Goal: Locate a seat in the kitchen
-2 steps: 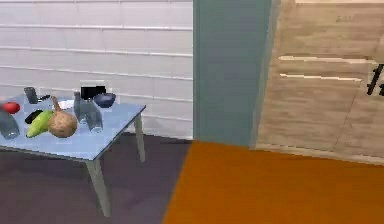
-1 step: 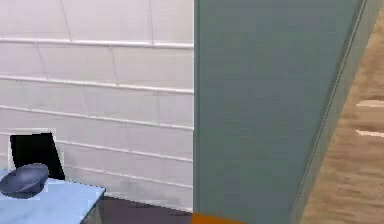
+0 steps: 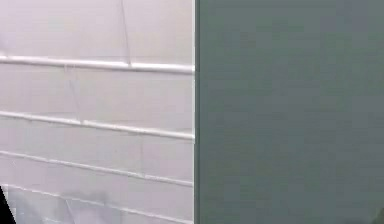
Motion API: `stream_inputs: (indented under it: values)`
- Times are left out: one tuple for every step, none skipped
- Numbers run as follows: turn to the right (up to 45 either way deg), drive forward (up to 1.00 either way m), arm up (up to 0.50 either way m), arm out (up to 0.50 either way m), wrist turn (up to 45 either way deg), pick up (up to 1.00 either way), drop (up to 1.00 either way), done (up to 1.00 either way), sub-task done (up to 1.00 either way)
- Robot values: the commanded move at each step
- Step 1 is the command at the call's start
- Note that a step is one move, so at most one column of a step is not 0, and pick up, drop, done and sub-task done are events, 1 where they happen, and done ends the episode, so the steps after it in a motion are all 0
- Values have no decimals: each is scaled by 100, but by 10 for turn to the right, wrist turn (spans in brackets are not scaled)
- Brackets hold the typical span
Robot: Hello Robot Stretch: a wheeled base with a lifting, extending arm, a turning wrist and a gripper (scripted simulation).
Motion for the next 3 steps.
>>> stream_inputs:
  values:
    - [-450,0,0,0,0,0,0,0,0]
    - [-150,0,0,0,0,0,0,0,0]
    - [0,0,0,0,0,0,0,100,0]
